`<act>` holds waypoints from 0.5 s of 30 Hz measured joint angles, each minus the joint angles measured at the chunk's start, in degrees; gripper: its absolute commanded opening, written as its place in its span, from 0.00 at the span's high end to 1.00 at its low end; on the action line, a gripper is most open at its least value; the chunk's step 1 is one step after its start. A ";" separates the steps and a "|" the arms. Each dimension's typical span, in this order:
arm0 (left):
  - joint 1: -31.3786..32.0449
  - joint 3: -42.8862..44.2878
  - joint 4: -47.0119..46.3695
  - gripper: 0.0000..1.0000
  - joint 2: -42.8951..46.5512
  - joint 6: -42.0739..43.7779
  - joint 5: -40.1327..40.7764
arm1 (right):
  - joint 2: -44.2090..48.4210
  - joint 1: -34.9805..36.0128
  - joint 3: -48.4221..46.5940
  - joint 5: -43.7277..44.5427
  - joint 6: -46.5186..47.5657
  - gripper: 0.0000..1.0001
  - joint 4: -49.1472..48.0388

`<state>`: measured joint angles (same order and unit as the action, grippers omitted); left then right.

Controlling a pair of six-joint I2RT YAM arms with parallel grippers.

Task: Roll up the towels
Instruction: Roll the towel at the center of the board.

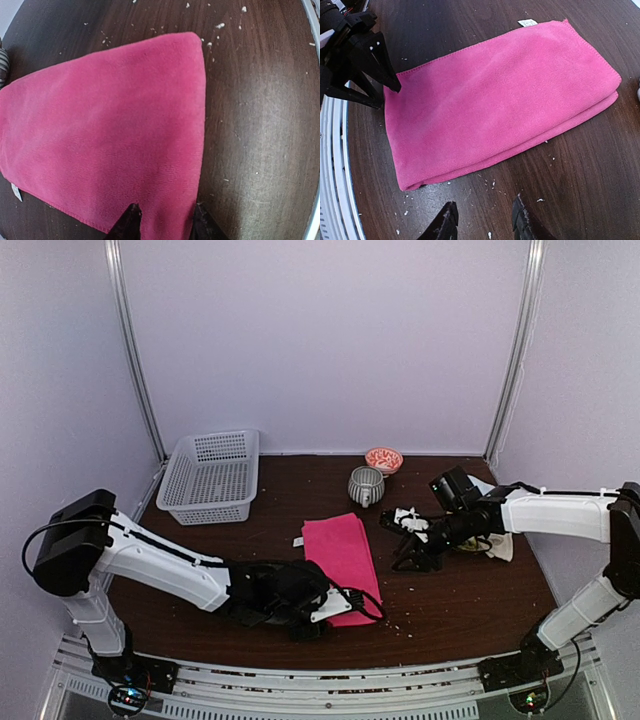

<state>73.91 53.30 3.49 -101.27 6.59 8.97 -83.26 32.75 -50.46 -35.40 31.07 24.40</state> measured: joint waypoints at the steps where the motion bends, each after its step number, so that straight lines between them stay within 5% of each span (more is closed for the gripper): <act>1: -0.17 0.00 0.28 0.66 -0.39 0.04 -0.28 | -0.17 0.00 0.00 -0.31 0.04 0.62 0.00; 15: -0.74 0.28 0.92 0.72 -2.32 0.42 -3.34 | -2.51 0.00 -0.20 -1.97 0.22 0.63 0.48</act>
<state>73.17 53.58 4.40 -103.59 7.01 5.63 -85.78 32.75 -50.65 -37.36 31.29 24.88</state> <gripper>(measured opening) 0.324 0.376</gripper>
